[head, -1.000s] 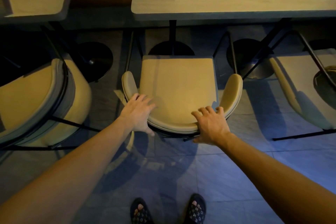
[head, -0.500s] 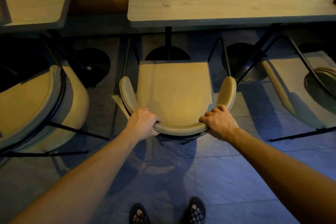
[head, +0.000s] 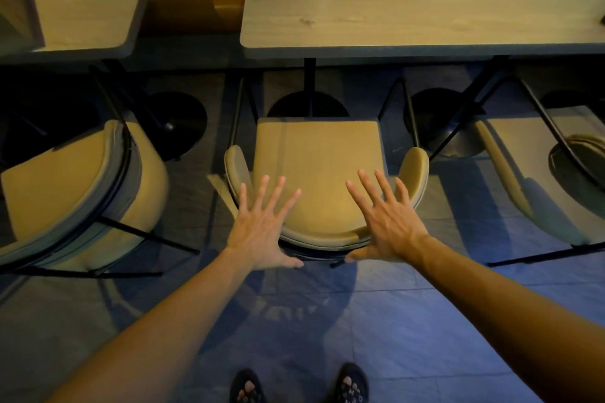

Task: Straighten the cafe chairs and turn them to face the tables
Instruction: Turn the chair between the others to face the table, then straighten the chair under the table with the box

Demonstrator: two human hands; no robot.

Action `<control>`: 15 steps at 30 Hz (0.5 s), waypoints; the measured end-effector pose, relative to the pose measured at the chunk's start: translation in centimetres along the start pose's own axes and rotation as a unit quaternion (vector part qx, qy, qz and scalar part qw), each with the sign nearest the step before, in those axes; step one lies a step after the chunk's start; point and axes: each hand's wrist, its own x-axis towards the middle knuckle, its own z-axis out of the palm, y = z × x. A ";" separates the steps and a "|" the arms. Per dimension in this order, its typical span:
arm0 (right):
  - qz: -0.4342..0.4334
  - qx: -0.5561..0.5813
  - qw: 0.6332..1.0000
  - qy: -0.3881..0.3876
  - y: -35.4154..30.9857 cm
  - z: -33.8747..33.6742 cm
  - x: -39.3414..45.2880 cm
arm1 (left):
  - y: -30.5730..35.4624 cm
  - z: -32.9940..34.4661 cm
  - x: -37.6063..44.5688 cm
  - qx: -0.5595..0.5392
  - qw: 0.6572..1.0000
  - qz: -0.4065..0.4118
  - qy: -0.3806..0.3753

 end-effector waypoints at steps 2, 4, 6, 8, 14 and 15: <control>-0.012 -0.001 1.000 0.014 -1.3 -0.9 0.2 | -0.8 -0.2 -0.8 -0.017 1.000 -0.013 0.014; -0.025 0.005 0.999 0.031 -3.0 -1.9 0.6 | -2.1 -0.4 -1.8 -0.032 0.999 -0.023 0.029; -0.045 0.006 0.998 0.045 -5.2 -3.2 1.1 | -4.0 -0.6 -3.1 -0.037 0.998 -0.037 0.041; -0.070 -0.008 0.996 0.049 -7.9 -4.7 2.2 | -6.8 -0.9 -4.6 -0.049 0.996 -0.055 0.053; -0.113 -0.025 0.990 0.077 -20.5 -9.8 7.9 | -20.6 0.0 -11.9 -0.065 0.990 -0.113 0.063; -0.116 -0.025 0.990 0.079 -23.1 -10.7 9.0 | -23.3 0.4 -13.4 -0.062 0.988 -0.124 0.065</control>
